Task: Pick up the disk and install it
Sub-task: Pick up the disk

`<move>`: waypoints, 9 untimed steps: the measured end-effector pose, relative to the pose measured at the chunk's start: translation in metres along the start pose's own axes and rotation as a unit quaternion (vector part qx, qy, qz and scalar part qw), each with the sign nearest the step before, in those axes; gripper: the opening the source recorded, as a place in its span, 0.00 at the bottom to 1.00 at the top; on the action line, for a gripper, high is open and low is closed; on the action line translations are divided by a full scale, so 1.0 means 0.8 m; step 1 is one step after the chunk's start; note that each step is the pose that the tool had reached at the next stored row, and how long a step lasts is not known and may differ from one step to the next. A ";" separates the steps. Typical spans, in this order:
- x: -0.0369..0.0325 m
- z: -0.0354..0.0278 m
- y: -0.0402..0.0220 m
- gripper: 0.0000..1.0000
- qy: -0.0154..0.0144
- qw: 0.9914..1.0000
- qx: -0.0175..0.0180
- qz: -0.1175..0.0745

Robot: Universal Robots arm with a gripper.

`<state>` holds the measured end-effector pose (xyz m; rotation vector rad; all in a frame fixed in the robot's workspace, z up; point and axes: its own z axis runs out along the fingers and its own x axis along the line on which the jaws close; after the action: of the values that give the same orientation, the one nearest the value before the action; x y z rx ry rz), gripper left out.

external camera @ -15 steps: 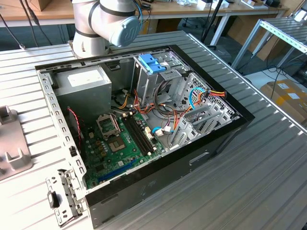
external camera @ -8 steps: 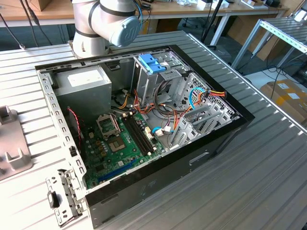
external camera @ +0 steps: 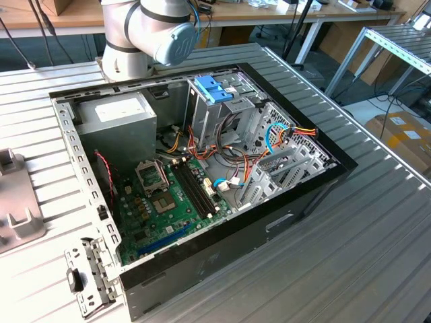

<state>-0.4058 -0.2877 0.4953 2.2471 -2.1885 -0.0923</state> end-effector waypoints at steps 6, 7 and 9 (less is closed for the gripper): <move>0.0001 -0.0001 -0.0024 0.37 0.000 1.000 0.000 0.000; 0.0001 -0.0001 -0.0028 0.37 0.000 1.000 0.000 0.000; 0.0001 -0.0001 -0.0034 0.37 0.000 1.000 0.000 0.000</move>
<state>-0.4031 -0.2877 0.4953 2.2471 -2.1885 -0.0923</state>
